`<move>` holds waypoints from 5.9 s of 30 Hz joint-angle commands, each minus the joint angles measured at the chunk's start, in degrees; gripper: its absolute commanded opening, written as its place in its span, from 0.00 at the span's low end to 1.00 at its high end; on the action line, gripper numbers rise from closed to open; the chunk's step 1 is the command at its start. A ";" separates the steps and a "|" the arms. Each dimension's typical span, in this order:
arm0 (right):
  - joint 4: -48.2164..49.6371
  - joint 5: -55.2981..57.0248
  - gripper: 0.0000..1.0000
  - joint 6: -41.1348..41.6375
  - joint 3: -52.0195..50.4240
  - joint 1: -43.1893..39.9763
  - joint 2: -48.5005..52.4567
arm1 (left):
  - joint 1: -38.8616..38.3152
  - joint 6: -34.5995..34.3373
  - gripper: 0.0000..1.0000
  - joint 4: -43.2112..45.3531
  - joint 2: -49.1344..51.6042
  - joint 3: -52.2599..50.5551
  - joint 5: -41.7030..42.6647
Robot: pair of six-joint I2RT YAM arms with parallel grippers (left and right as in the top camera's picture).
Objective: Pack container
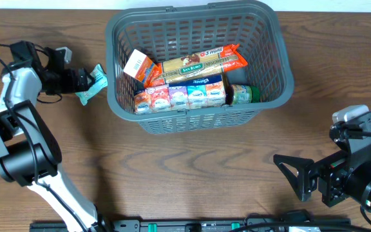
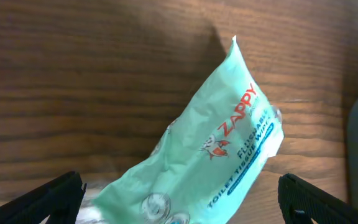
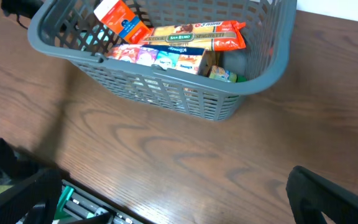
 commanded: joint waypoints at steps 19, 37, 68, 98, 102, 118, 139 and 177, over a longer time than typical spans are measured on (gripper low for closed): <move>-0.15 0.17 0.99 0.70 0.52 -0.02 0.28 | -0.83 0.96 0.34 0.66 4.07 0.13 -0.48; -0.15 0.15 0.99 0.70 0.52 -0.02 0.28 | 0.07 -10.64 0.06 2.40 -19.34 7.34 3.41; -0.15 0.15 0.99 0.70 0.52 -0.02 0.28 | -33.40 13.94 0.99 -0.94 -25.92 7.32 9.97; -0.15 0.17 0.99 0.70 0.52 -0.02 0.28 | -33.40 1.73 0.99 -4.74 -60.98 7.65 -14.05; -0.15 0.17 0.99 0.70 0.52 -0.02 0.28 | -33.20 1.92 0.98 -9.25 -61.83 7.58 -16.00; -0.15 0.17 0.99 0.70 0.52 -0.02 0.28 | -22.38 -11.87 0.98 -17.70 -94.53 -25.68 -21.75; -0.15 0.17 0.99 0.70 0.52 -0.02 0.28 | -22.03 -24.70 0.98 4.92 -118.77 -72.19 -21.33; -0.15 8.46 0.99 -6.97 0.52 0.81 0.28 | -22.03 -24.39 0.98 10.16 -119.99 -78.62 -23.04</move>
